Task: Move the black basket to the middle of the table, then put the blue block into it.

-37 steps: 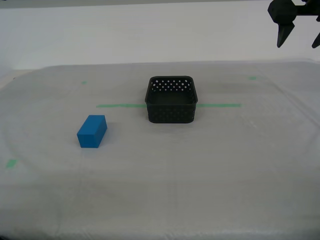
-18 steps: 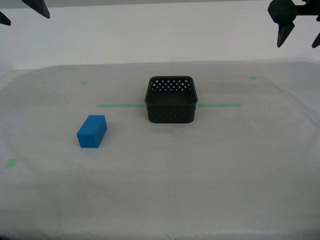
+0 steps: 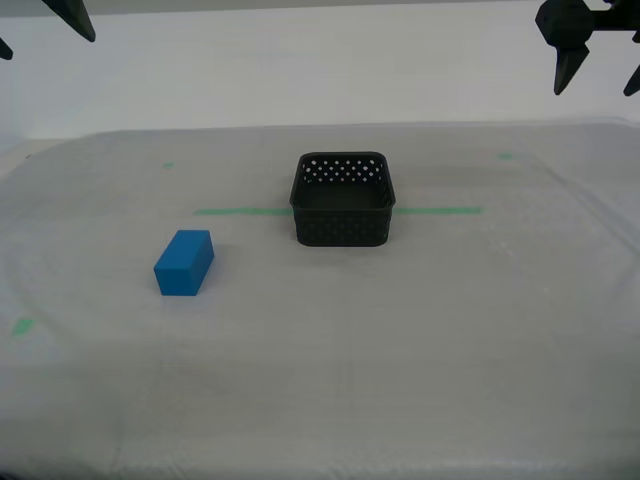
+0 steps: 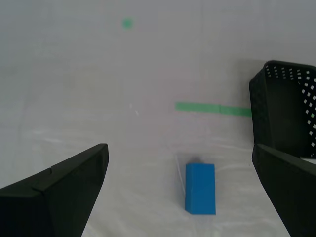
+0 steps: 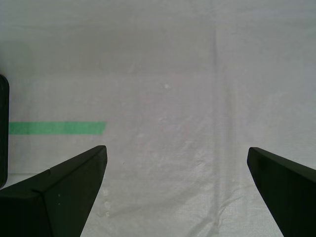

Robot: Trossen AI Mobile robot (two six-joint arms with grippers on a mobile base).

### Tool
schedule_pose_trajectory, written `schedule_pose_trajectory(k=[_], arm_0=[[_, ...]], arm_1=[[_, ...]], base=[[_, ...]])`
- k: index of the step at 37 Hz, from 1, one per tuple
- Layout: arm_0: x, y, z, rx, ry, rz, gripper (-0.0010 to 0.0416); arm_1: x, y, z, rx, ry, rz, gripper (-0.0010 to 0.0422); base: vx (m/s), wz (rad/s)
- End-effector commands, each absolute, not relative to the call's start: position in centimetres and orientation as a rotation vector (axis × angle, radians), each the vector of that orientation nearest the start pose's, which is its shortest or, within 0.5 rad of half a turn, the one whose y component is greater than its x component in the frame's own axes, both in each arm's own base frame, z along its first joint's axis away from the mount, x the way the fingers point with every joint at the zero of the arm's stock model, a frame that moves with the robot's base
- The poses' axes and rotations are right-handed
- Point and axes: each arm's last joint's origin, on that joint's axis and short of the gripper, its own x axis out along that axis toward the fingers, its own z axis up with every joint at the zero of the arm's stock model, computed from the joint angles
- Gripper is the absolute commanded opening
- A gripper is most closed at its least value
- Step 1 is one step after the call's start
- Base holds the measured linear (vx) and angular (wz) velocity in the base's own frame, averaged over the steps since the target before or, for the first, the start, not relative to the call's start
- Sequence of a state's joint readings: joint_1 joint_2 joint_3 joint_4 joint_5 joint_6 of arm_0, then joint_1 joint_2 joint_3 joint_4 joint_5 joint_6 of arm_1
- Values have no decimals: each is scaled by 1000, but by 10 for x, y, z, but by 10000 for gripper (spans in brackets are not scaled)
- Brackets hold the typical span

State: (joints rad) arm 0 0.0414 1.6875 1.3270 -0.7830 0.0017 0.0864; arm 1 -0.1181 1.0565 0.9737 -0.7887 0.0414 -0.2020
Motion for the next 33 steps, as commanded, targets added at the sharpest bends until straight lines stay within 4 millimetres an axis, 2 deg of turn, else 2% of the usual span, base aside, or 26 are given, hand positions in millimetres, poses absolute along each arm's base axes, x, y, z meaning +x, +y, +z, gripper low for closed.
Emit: schedule_pose_trajectory(k=[1,10,33], arm_0=[[341,14,248,49,1141,-16,398],[341,14,248,49,1141,-16,398],[341,14,248,50,1140,-16,399]], arm_1=[[200,-26,301,-159,955,-56,401],[215,-32,304,-130,1104,-59,401],[262,-73,295,-61,1328,-121,401]], base=[[0,0],[0,0],[0,0]])
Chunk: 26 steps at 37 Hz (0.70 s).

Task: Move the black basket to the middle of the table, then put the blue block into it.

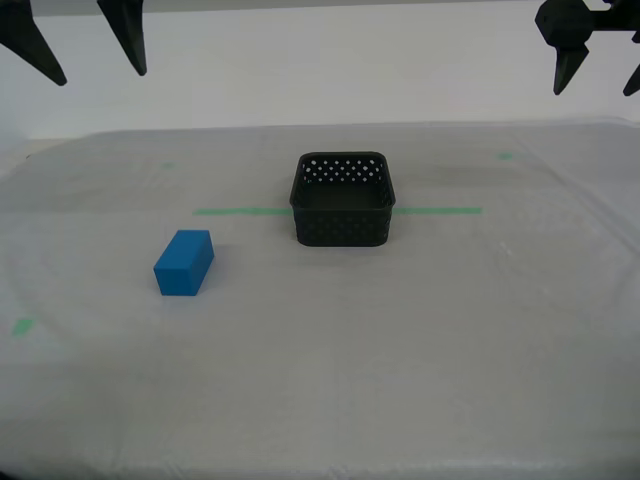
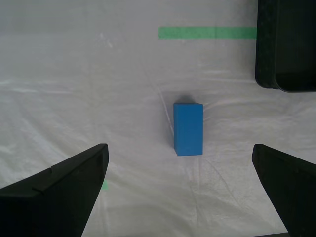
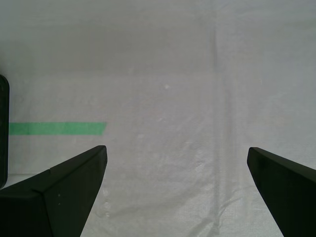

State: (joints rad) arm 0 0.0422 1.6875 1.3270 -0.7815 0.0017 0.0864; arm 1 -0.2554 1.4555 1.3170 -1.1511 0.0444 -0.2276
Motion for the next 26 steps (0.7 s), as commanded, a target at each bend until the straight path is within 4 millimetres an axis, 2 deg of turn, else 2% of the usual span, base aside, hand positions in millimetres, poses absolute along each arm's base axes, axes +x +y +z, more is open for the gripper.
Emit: schedule_pose_trajectory(k=[1,26], arm_0=[[341,14,248,50,1140,-16,399],[341,14,248,50,1140,-15,399]], arm_1=[[264,-75,294,-63,1335,-126,401],[298,-110,231,29,1510,-173,401]], base=[[0,0],[0,0]])
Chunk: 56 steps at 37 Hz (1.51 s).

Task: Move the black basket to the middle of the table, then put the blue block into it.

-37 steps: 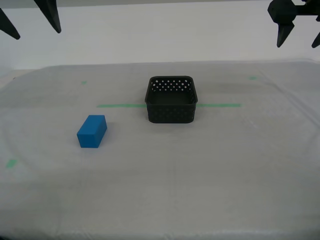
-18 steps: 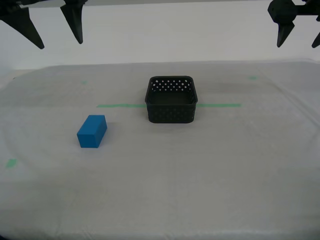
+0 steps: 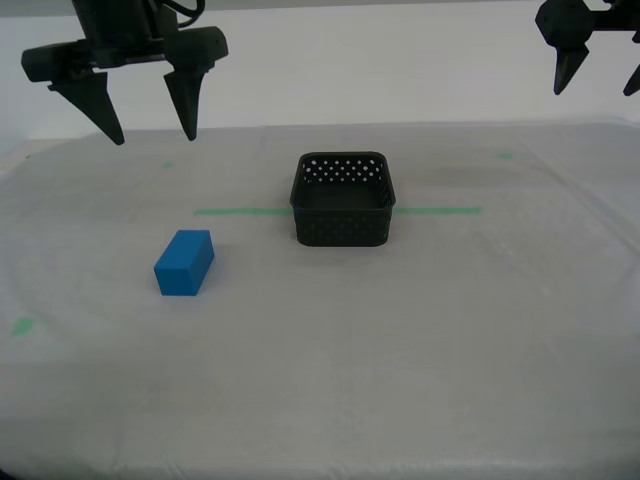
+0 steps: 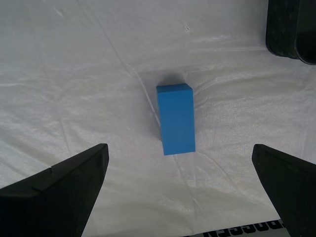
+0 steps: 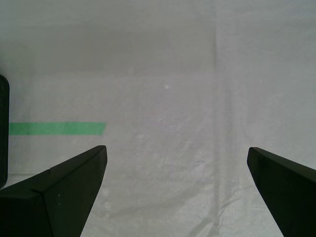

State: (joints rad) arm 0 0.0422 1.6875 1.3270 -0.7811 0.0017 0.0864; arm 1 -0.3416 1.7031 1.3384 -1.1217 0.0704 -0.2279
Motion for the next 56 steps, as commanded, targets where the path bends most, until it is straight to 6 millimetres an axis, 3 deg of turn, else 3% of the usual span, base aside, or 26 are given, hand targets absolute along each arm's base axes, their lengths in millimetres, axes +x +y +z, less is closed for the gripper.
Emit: schedule_pose_trajectory(k=[1,27,56], arm_0=[[341,14,248,50,1141,-16,399],[342,14,248,50,1136,-15,399],[343,14,248,50,1125,-15,398]], arm_1=[[299,-110,228,32,1504,-178,401],[280,-109,151,-125,1456,-190,401],[263,-114,119,-106,1367,-127,401]], base=[[0,0],[0,0],[0,0]])
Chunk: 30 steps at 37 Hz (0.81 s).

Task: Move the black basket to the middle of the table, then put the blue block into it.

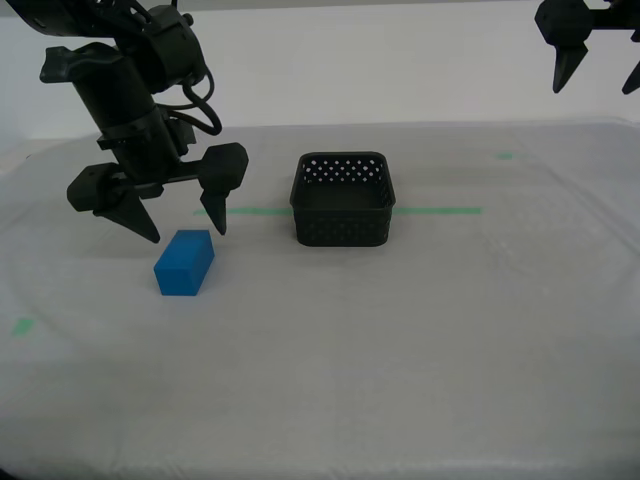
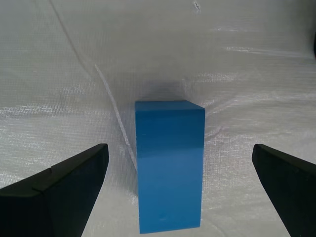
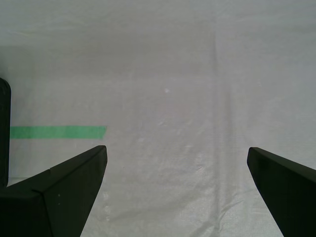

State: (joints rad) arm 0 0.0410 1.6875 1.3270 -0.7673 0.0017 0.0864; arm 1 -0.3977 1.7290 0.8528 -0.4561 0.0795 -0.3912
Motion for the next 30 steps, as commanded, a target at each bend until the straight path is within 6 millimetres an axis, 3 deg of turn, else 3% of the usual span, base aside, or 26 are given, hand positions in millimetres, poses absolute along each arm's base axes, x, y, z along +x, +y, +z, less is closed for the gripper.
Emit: schedule_pose_trajectory(k=[1,16,30], arm_0=[[343,14,248,50,1125,-15,399],[343,14,249,51,1123,-15,399],[343,14,249,51,1122,-15,398]], arm_1=[[263,-114,118,-103,1364,-125,401],[252,-115,102,-120,1308,-145,401],[252,-119,100,-76,1250,-172,401]], base=[[0,0],[0,0],[0,0]])
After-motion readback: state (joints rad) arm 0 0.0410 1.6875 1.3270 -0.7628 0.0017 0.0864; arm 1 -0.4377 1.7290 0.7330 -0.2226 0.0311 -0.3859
